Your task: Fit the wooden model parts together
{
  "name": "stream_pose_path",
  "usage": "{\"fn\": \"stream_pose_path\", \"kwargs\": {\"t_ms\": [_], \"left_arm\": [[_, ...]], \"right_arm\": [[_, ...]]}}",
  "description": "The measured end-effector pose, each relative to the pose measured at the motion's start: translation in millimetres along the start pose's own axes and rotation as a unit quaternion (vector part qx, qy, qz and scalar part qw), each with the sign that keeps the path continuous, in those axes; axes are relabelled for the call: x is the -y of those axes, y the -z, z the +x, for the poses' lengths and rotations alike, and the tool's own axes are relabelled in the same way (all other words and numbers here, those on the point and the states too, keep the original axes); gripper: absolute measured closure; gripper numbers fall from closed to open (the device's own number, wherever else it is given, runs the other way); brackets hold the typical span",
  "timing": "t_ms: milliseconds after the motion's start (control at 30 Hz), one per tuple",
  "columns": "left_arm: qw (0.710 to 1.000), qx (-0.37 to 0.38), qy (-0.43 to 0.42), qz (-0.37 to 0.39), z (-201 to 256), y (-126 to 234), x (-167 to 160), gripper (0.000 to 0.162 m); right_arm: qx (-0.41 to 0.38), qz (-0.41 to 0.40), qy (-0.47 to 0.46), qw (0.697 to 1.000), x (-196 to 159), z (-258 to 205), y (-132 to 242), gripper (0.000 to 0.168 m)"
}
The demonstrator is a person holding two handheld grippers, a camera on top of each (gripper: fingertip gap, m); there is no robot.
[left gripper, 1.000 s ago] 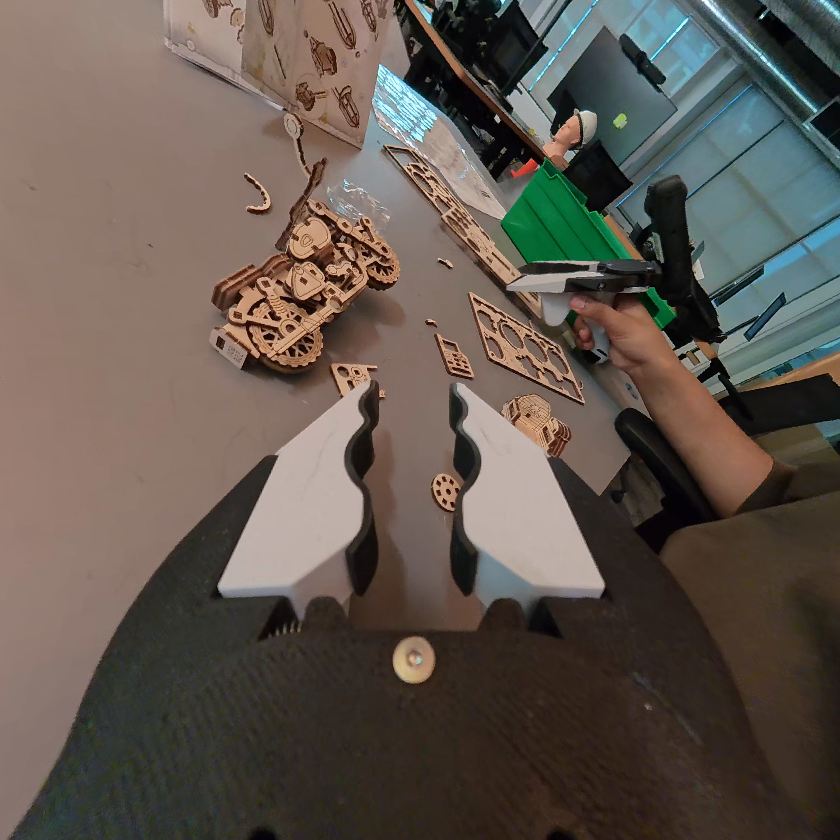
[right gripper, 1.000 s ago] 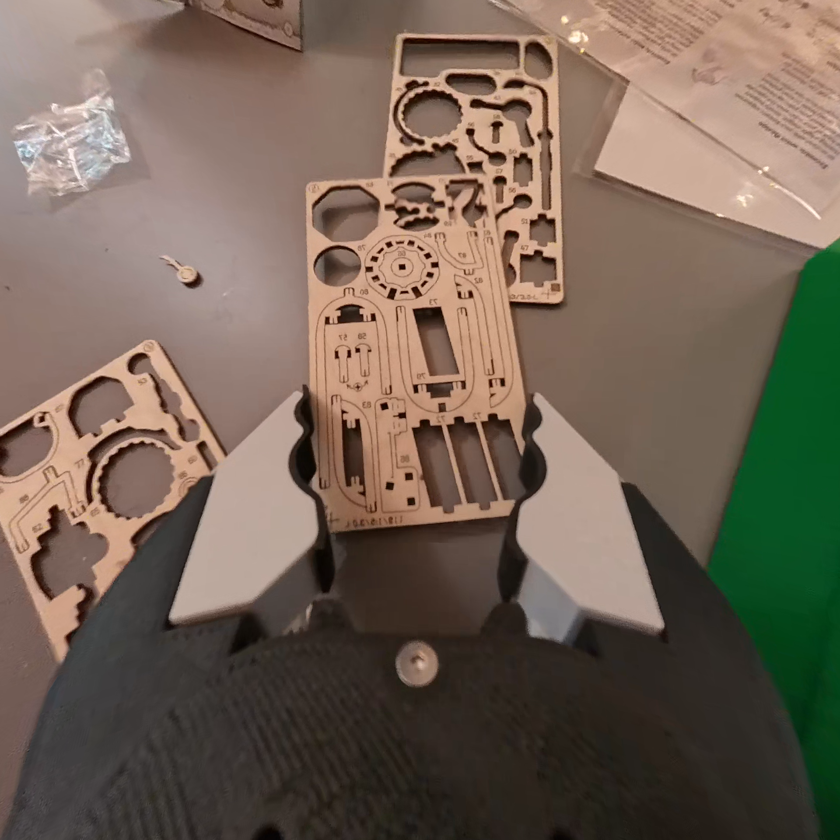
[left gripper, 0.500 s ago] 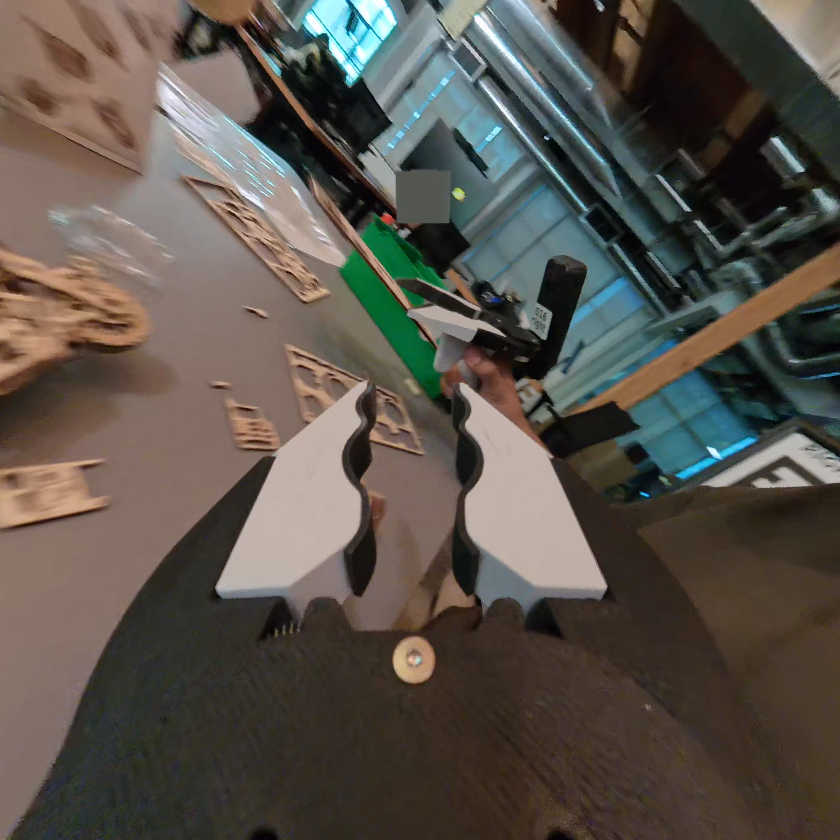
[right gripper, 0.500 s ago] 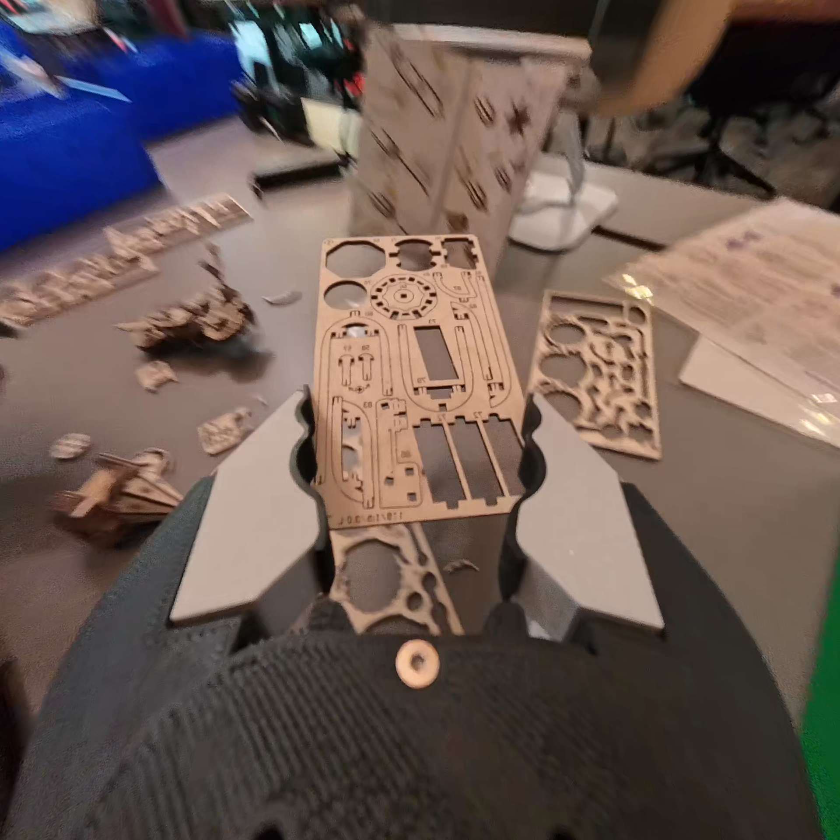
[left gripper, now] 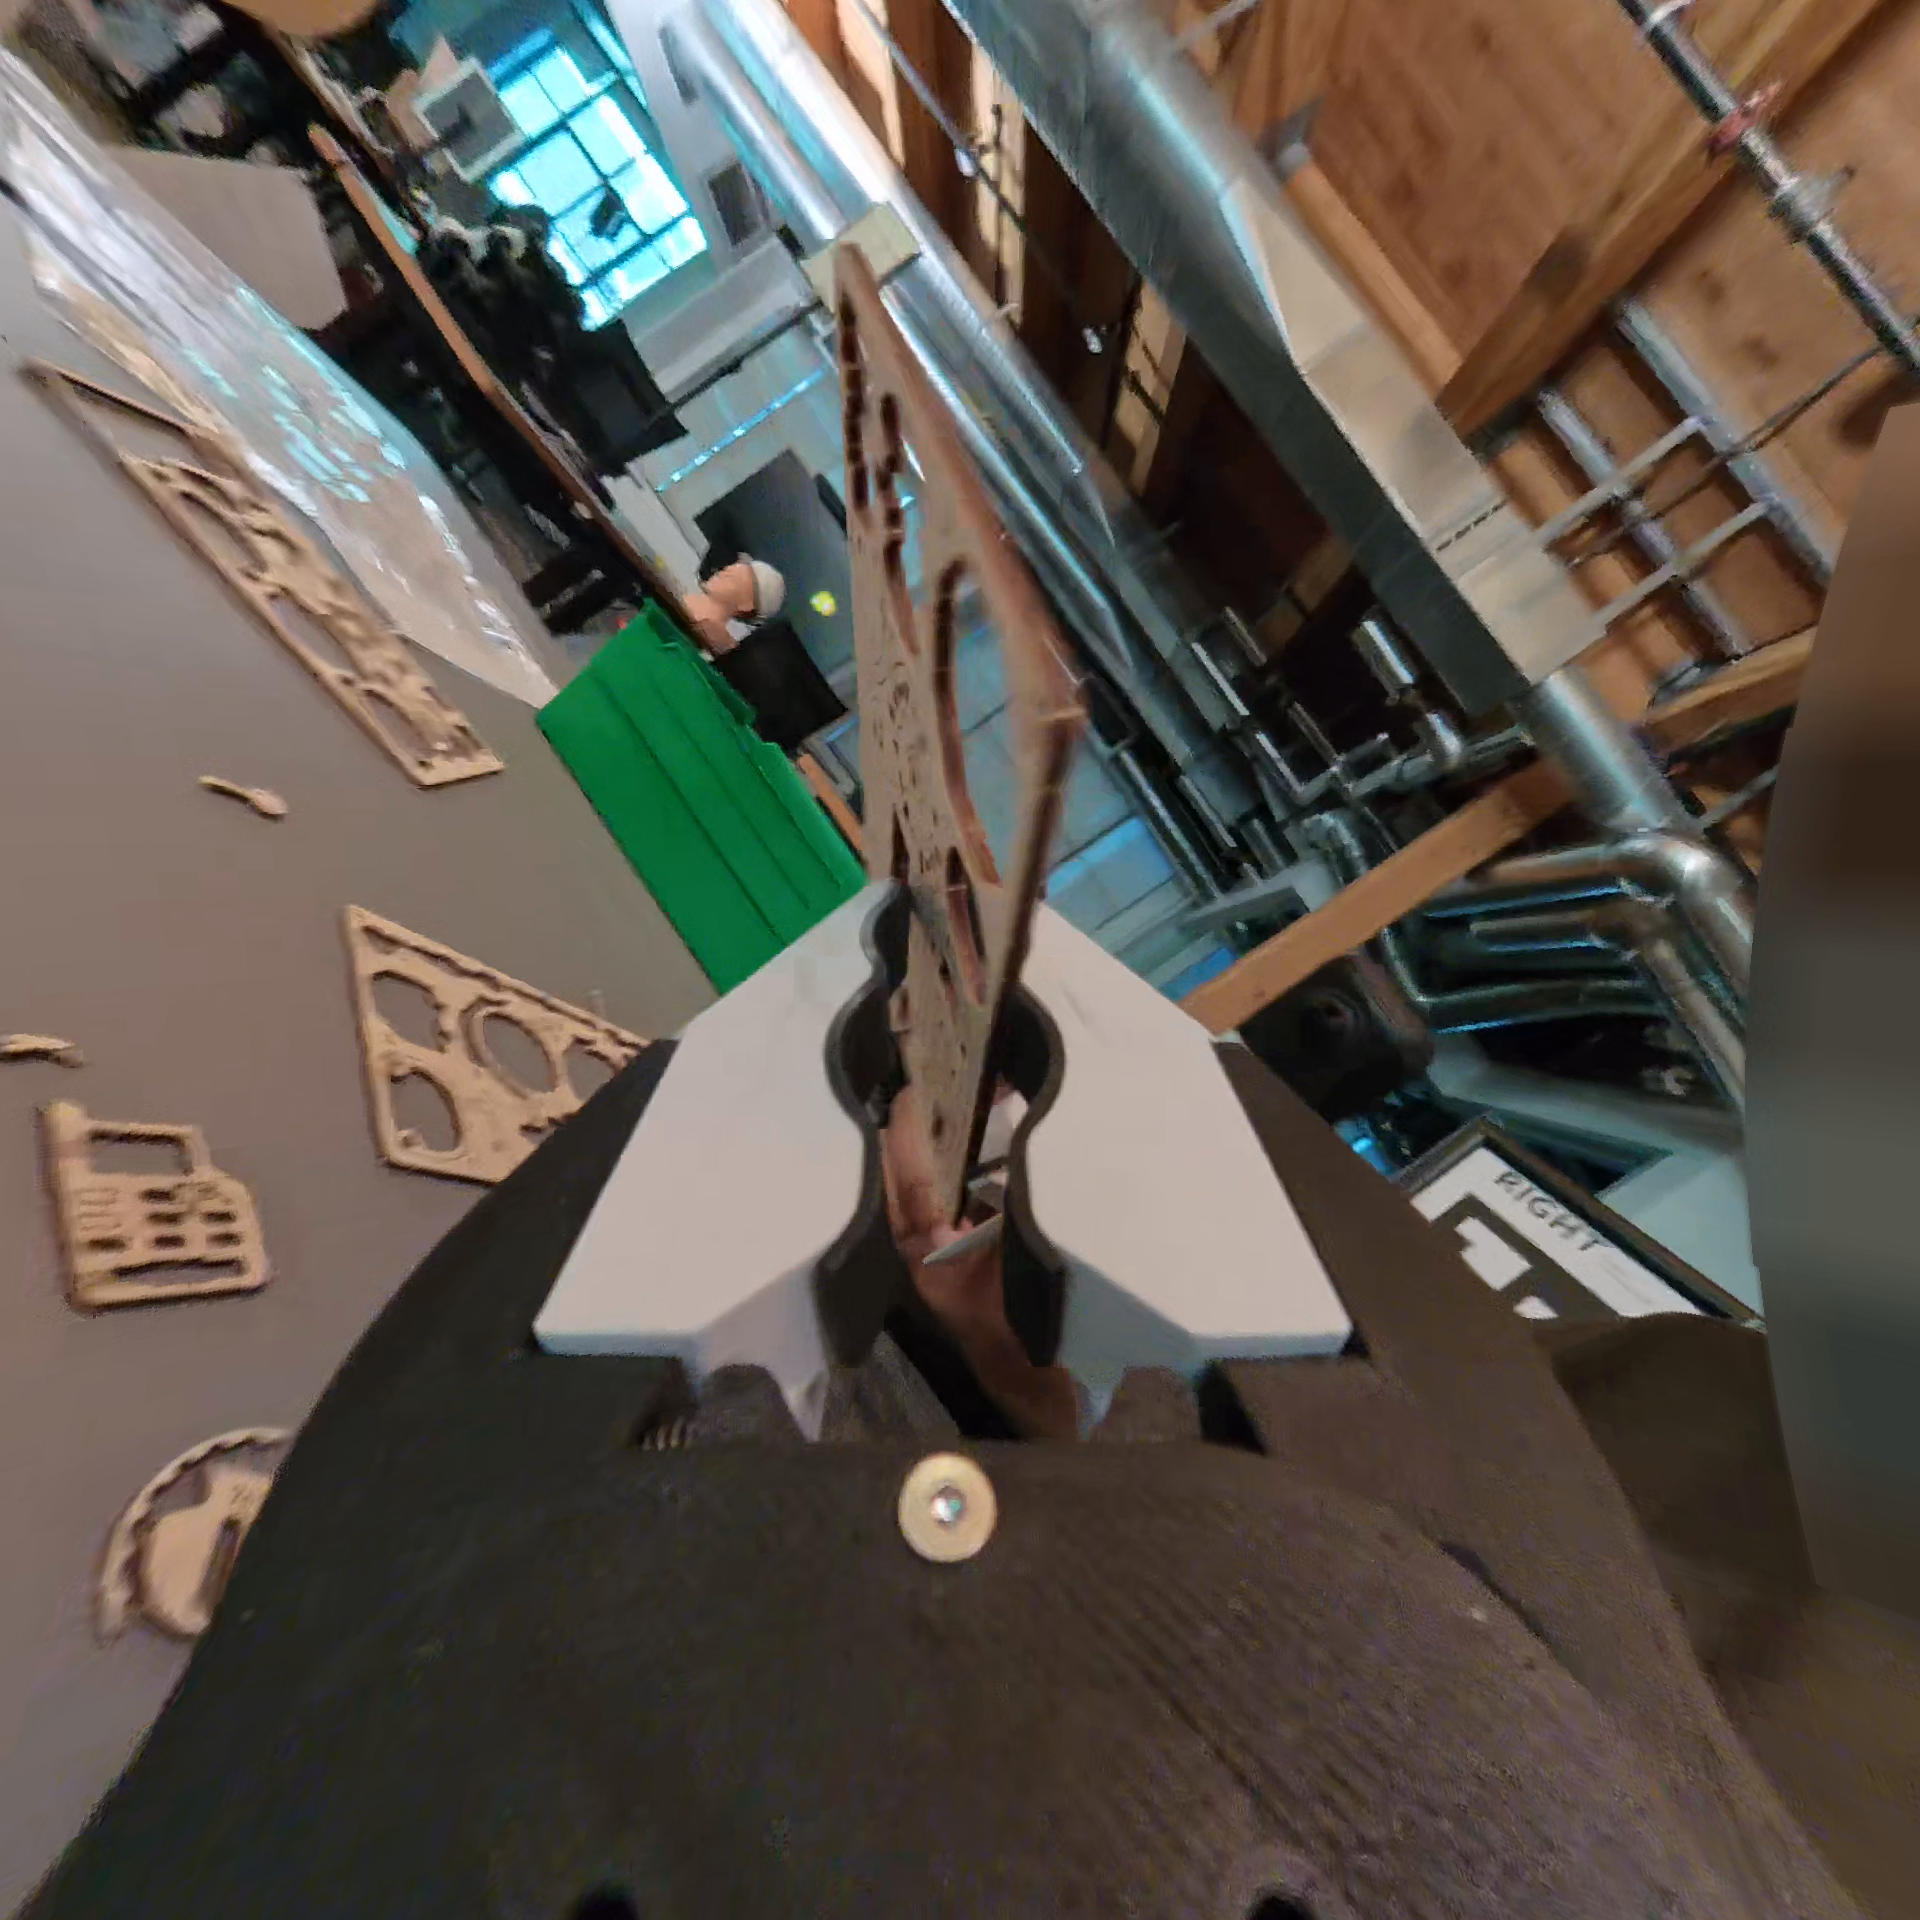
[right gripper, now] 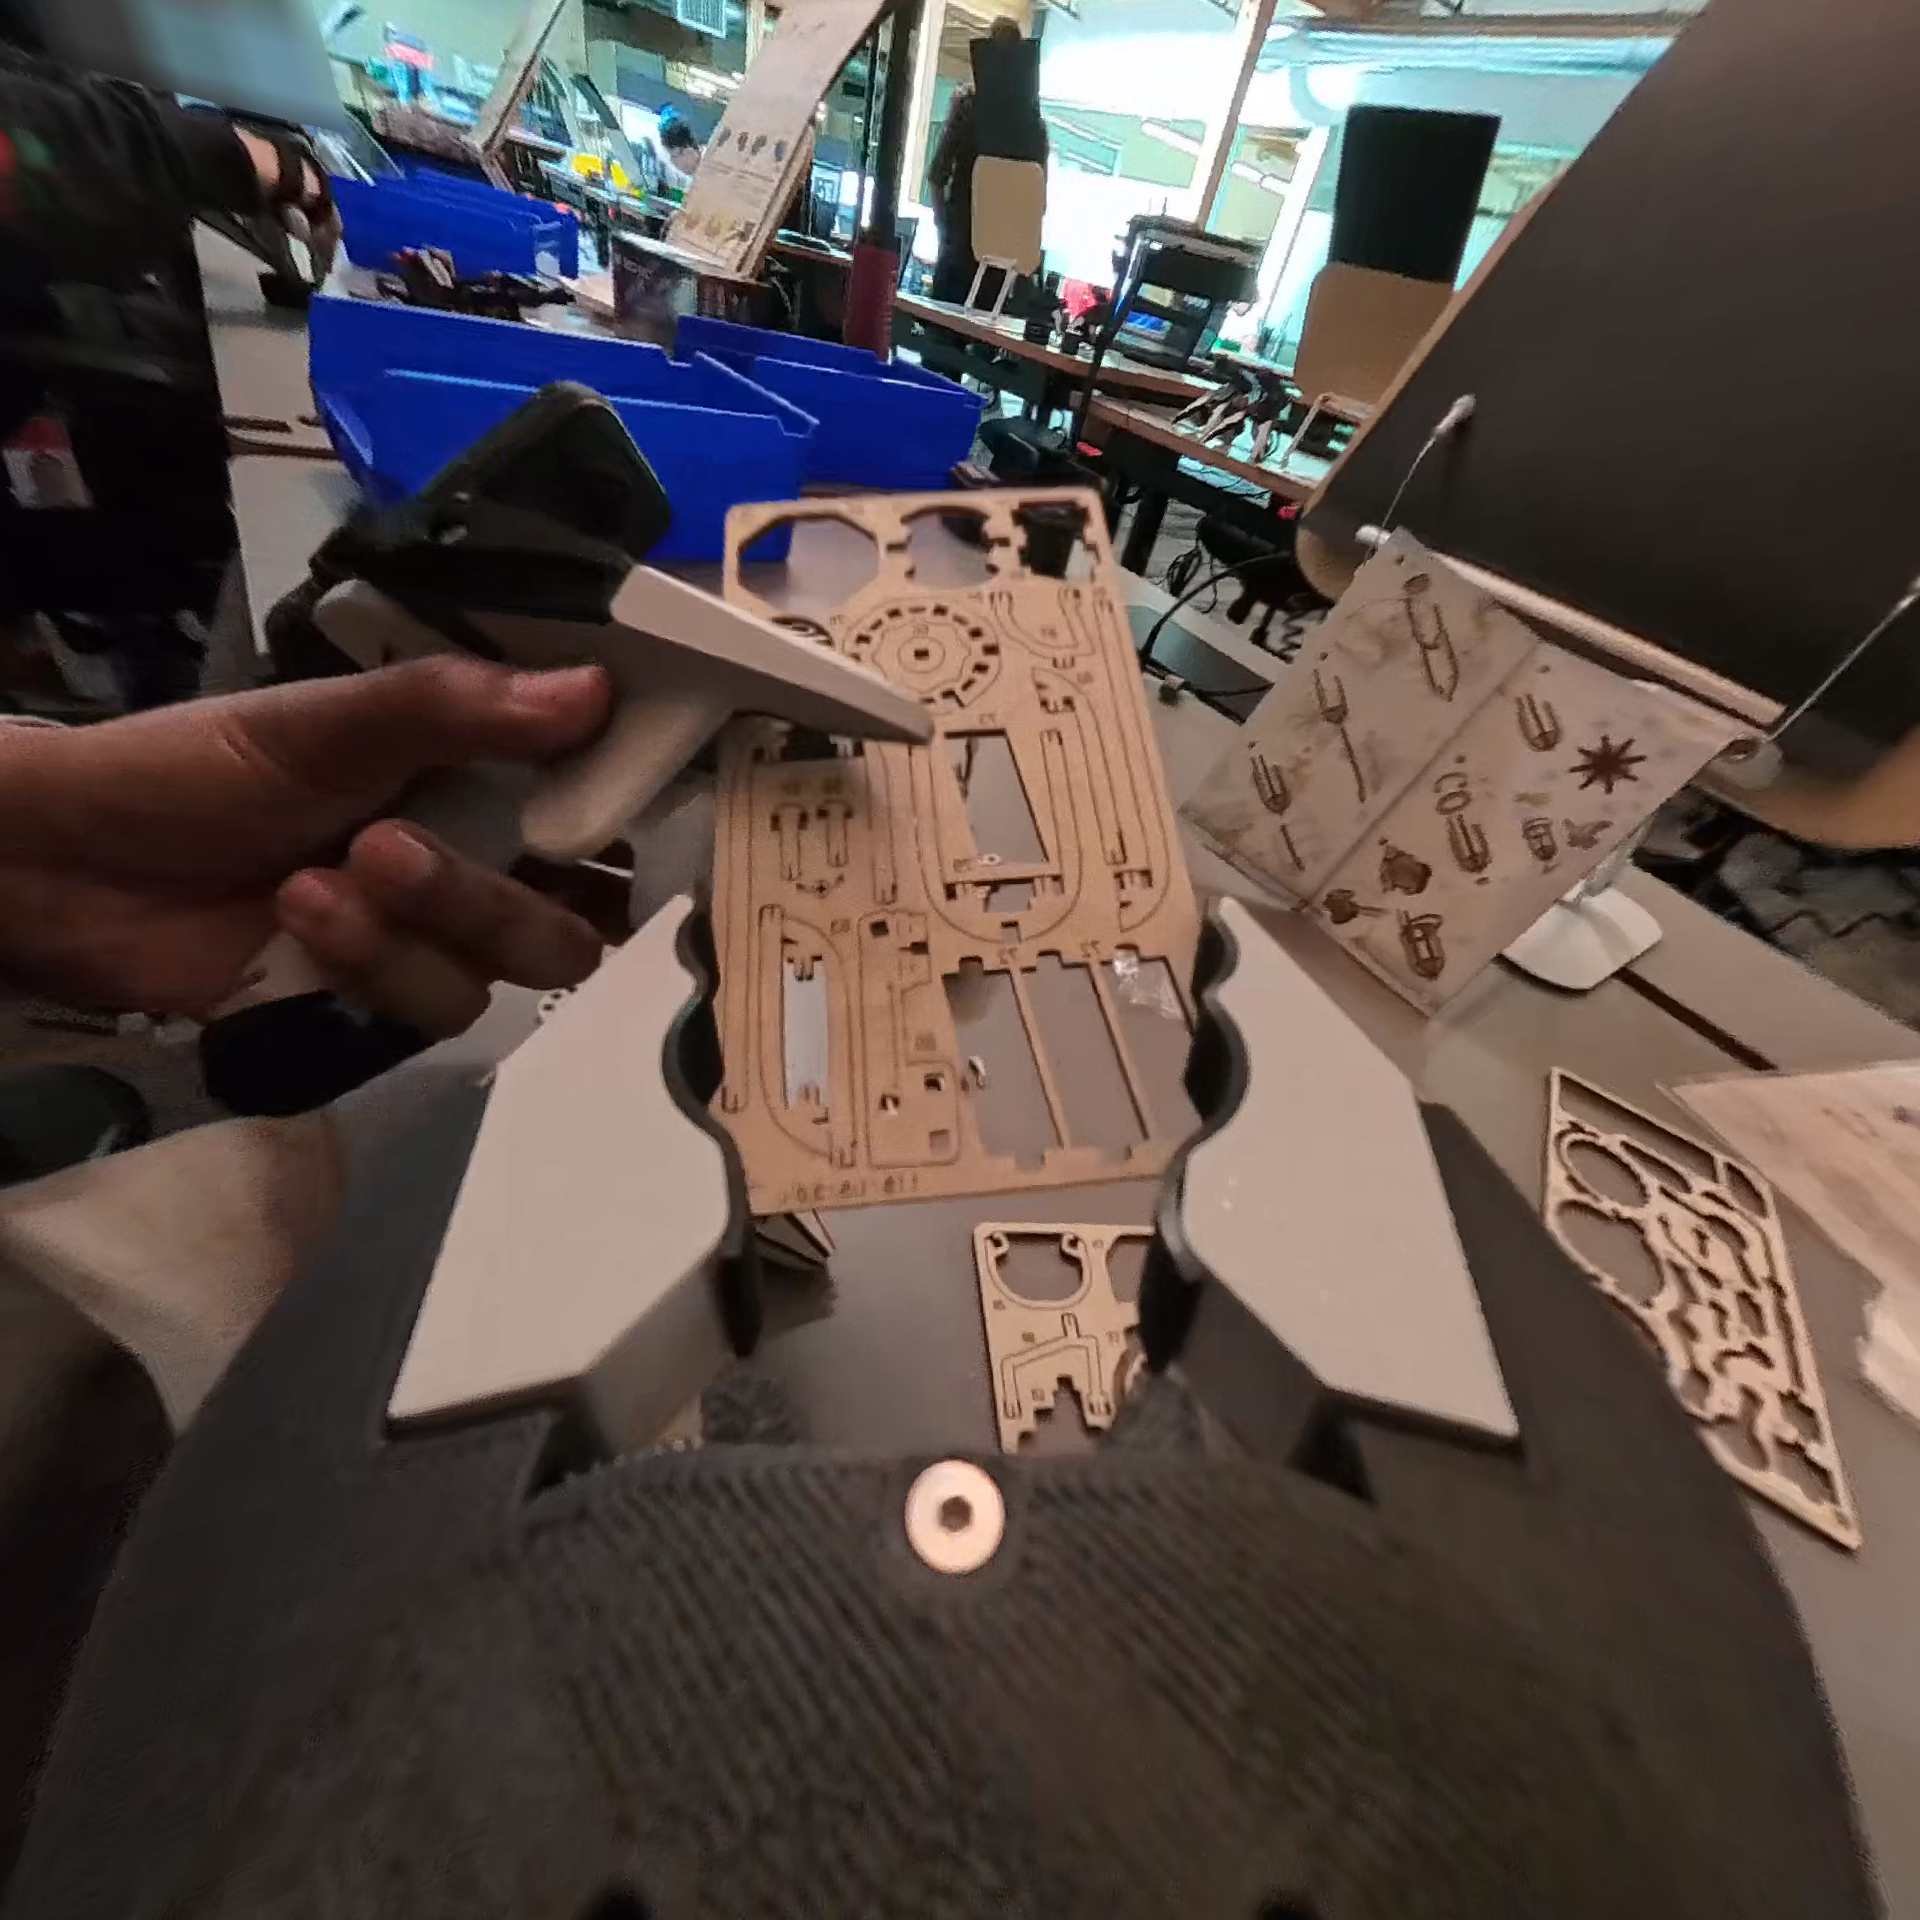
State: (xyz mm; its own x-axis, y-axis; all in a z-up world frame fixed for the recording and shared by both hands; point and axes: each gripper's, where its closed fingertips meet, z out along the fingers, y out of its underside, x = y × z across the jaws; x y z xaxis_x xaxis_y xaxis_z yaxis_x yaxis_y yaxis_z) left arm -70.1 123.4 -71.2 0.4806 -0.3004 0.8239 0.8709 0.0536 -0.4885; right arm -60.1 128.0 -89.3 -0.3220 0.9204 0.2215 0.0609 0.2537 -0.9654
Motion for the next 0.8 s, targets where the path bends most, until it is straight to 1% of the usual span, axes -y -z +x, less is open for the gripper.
{"fn": "stream_pose_path", "kwargs": {"t_ms": [33,67,100,167,267,333,400,467,533,567,633,667,733,767,800], "left_arm": [[1.0,0.012,-0.009,0.003,-5.6,3.1,-0.5,0.156],[1.0,0.02,-0.015,0.009,-10.8,6.4,0.1,0.162],[1.0,0.015,-0.018,0.019,-12.3,9.7,2.5,0.162],[1.0,0.007,0.0,0.026,-15.7,13.7,6.3,0.162],[0.999,0.006,0.001,0.044,-18.4,18.4,12.6,0.162],[0.999,0.003,-0.002,0.049,-17.3,19.6,13.4,0.162],[0.999,-0.001,-0.003,0.054,-15.7,19.7,14.1,0.162],[0.999,-0.008,0.005,0.052,-14.1,18.6,12.4,0.162],[0.999,-0.012,0.011,0.049,-13.0,16.7,8.7,0.162],[0.999,-0.016,0.015,0.043,-12.1,15.2,6.1,0.162],[0.999,-0.022,0.022,0.033,-11.2,13.0,1.3,0.162],[0.999,-0.025,0.023,0.03,-10.5,12.4,0.3,0.158],[0.998,-0.041,0.023,0.029,-6.8,12.8,1.1,0.141],[0.998,-0.043,0.021,0.03,-6.4,13.5,2.3,0.135],[0.999,-0.043,0.015,0.03,-6.6,14.2,3.5,0.133]], "right_arm": [[-0.003,0.002,0.011,1.0,-0.1,-1.4,-0.8,0.077],[-0.006,0.007,0.017,1.0,0.9,-1.8,-0.6,0.083],[-0.003,0.015,0.018,1.0,2.1,-3.2,0.5,0.089],[0.016,0.027,-0.006,0.999,3.5,-4.9,2.2,0.083],[0.036,0.048,-0.083,0.995,4.1,3.9,5.7,0.081],[0.057,0.051,-0.15,0.986,-0.1,10.1,6.2,0.08],[0.087,0.047,-0.222,0.97,-6.5,12.0,4.3,0.079],[0.132,0.043,-0.287,0.948,-10.7,6.7,2.0,0.082],[0.183,0.039,-0.344,0.92,-12.3,-2.9,0.4,0.098],[0.205,0.038,-0.367,0.907,-12.6,-7.2,0.4,0.111],[0.246,0.05,-0.402,0.881,-8.8,-12.0,3.7,0.153],[0.26,0.06,-0.416,0.869,-5.9,-11.1,6.3,0.166],[0.264,0.069,-0.442,0.855,-4.9,-4.2,8.6,0.168],[0.262,0.075,-0.448,0.852,-4.9,0.1,9.9,0.168],[0.26,0.083,-0.454,0.848,-3.8,4.6,11.6,0.168]]}}
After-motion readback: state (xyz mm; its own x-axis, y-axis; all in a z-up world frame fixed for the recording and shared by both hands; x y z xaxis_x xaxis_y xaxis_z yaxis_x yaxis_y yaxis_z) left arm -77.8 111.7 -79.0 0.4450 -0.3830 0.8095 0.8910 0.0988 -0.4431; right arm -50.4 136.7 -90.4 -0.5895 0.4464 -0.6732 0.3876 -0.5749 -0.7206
